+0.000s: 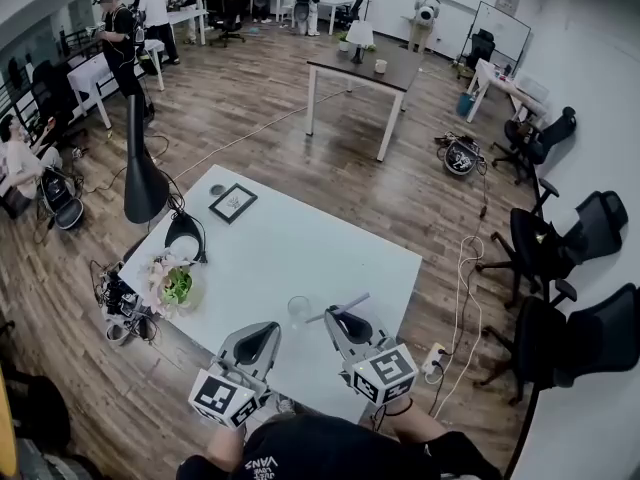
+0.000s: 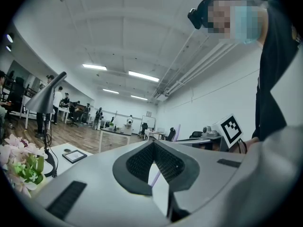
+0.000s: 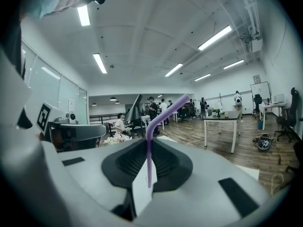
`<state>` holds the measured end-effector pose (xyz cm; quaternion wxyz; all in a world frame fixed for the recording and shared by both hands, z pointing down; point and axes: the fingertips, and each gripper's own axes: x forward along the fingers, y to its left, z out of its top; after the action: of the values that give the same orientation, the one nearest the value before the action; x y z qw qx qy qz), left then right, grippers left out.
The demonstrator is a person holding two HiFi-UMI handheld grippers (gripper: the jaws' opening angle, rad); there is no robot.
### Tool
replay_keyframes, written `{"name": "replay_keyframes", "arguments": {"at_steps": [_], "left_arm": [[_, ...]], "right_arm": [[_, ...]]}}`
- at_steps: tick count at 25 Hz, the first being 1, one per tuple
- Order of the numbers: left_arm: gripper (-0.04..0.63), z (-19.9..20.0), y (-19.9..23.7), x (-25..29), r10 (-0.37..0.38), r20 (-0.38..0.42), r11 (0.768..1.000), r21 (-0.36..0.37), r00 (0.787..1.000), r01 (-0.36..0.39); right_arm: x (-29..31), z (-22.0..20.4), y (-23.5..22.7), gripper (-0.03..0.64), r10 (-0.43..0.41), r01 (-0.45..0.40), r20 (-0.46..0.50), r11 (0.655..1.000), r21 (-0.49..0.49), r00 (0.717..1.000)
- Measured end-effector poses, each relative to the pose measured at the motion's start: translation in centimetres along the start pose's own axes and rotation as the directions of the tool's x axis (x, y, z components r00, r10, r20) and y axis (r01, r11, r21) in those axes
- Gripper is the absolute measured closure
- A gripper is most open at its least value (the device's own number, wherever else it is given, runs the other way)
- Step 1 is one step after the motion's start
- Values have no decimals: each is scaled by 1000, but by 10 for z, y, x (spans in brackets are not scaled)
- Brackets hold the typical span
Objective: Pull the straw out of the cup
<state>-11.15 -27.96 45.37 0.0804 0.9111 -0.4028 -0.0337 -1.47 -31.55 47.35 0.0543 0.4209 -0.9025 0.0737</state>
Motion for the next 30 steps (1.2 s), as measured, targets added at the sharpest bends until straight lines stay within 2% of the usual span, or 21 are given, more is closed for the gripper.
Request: {"name": "replay_keyframes", "arguments": {"at_steps": [24, 30], "left_arm": [[594, -8, -5, -8, 40, -14, 999, -9, 999, -40], [594, -9, -7, -7, 50, -13, 999, -5, 999, -50]], "right_arm": [[-26, -6, 4, 574, 0, 0, -4, 999, 33, 1000], [-30, -12, 1, 574, 11, -11, -24, 1000, 16, 1000]]}}
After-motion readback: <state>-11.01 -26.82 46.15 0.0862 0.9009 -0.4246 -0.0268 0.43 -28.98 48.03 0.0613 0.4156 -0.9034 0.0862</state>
